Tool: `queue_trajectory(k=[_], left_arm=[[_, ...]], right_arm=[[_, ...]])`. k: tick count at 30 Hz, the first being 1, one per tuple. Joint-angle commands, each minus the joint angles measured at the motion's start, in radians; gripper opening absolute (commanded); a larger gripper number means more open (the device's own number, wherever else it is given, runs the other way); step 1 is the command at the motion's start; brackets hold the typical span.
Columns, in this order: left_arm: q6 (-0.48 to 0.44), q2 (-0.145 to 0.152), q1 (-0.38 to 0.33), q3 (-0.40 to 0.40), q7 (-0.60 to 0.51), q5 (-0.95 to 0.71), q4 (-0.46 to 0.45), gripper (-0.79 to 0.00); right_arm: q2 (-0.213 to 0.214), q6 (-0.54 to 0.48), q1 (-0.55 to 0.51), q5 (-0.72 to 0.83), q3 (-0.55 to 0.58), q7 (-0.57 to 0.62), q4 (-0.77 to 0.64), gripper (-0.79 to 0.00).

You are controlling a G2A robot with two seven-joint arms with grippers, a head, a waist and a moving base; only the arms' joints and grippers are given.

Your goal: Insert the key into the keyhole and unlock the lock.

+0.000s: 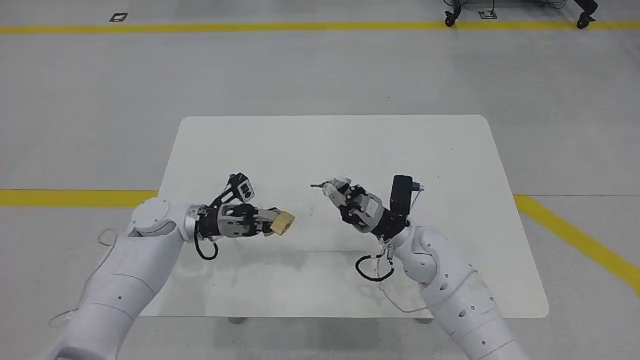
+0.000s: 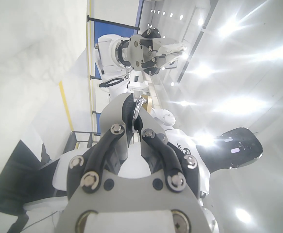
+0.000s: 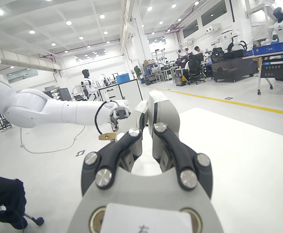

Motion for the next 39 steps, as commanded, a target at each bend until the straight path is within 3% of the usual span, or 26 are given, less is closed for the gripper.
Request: queue_trajectory(k=[1,7,12,17,21,31,39], left_arm=[[-0.094,0.003,0.002,-0.019,0.048,0.019,0.002,-0.785],[-0.351,0.029,0.085,-0.092,0.26,0.161,-0.131,-0.785],[-0.432,0.056,0.206,-0.154,0.44,0.345,-0.33,-0.785],[-0.389,0.074,0.315,-0.2,0.587,0.503,-0.506,-0.785],[-0.36,0.08,0.359,-0.217,0.65,0.577,-0.569,-0.785],[-0.318,0.084,0.392,-0.228,0.762,0.692,-0.607,-0.785],[-0.312,0.079,0.388,-0.212,0.787,0.669,-0.587,-0.785]], right_arm=[[-0.002,0.017,0.002,-0.013,-0.004,0.012,0.004,-0.785],[-0.013,0.149,0.022,-0.059,-0.036,0.119,0.02,-0.785],[-0.029,0.21,0.037,-0.074,-0.079,0.148,0.021,-0.785],[-0.042,0.236,0.05,-0.08,-0.113,0.162,0.035,-0.785],[-0.052,0.25,0.063,-0.08,-0.132,0.165,0.054,-0.785],[-0.054,0.214,0.037,-0.127,-0.14,0.11,0.023,-0.785],[-0.055,0.094,0.032,-0.104,-0.151,0.087,0.019,-0.785]])
